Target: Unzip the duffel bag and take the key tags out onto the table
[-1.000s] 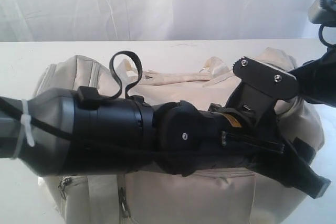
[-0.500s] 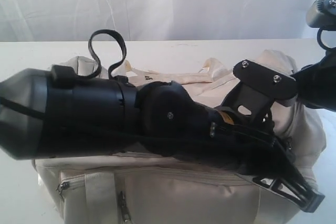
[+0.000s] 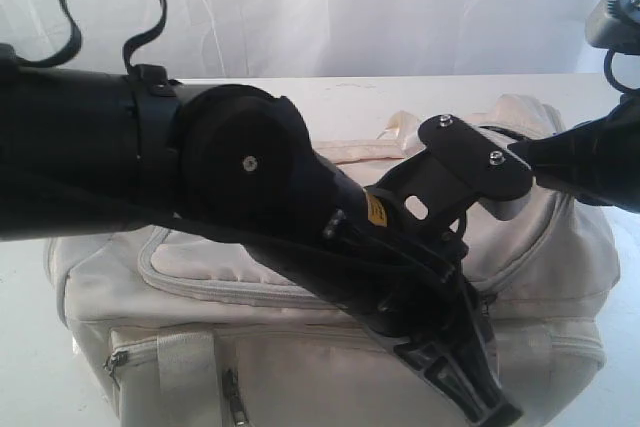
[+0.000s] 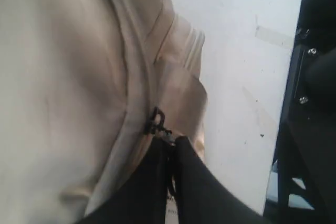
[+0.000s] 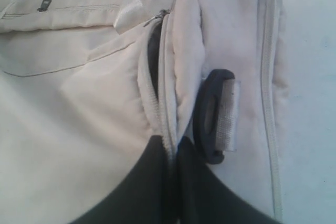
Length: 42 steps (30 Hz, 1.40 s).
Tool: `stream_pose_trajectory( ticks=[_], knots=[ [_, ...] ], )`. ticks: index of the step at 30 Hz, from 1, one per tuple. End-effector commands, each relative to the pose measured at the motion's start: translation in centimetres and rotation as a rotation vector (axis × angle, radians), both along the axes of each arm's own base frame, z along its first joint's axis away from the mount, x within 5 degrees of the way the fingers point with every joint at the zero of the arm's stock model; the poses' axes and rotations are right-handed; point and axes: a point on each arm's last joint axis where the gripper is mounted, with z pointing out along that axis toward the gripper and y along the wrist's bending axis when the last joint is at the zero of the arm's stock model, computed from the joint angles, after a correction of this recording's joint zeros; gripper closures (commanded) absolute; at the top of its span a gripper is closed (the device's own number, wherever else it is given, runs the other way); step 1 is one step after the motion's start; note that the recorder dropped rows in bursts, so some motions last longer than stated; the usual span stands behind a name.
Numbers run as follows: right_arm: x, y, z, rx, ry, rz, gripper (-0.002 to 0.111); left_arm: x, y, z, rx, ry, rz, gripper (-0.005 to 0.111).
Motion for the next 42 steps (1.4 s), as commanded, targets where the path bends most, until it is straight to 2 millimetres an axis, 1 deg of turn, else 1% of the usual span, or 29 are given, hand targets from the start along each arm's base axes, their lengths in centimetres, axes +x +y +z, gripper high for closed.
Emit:
stream_pose_trajectory(
  ticks=[1, 4, 6, 9, 13, 21, 24, 29, 34, 37, 42],
  knots=[
    [0.3, -0.3, 1.0, -0.033, -0.087, -0.002, 0.108, -0.9, 2.2, 0.3, 0.178, 0.025, 0.019, 0.107],
    [0.3, -0.3, 1.0, -0.033, -0.082, -0.002, 0.108, -1.4, 3.7, 1.0, 0.266, 0.023, 0.018, 0.107],
    [0.3, -0.3, 1.0, -0.033, -0.082, -0.002, 0.108, -1.9, 4.5, 1.8, 0.29, 0.016, 0.007, 0.107],
    [0.3, -0.3, 1.0, -0.033, -0.082, -0.002, 0.108, -2.2, 5.9, 2.5, 0.368, 0.013, 0.029, 0.107],
    [0.2, -0.3, 1.0, -0.034, -0.079, -0.001, 0.108, -2.4, 7.6, 2.8, 0.488, -0.003, 0.051, 0.107],
    [0.2, -0.3, 1.0, -0.034, -0.079, -0.001, 0.108, -2.7, 10.8, 4.3, 0.668, -0.063, 0.132, 0.107],
    [0.2, -0.3, 1.0, -0.034, -0.079, -0.001, 0.108, -2.7, 11.8, 4.9, 0.707, -0.095, 0.166, 0.107],
    [0.2, -0.3, 0.9, -0.034, -0.072, -0.001, 0.108, -3.0, 13.4, 4.8, 0.758, -0.136, 0.214, 0.107],
    [0.2, -0.3, 0.9, -0.034, -0.072, -0.001, 0.108, -3.0, 15.3, 3.9, 0.821, -0.205, 0.297, 0.107],
    [0.2, -0.3, 0.9, -0.034, -0.072, -0.001, 0.108, -3.0, 16.2, 3.7, 0.827, -0.266, 0.348, 0.107],
    [0.2, -0.3, 0.9, -0.034, -0.072, -0.001, 0.108, -2.9, 17.3, 3.6, 0.83, -0.369, 0.372, 0.107]
  ],
)
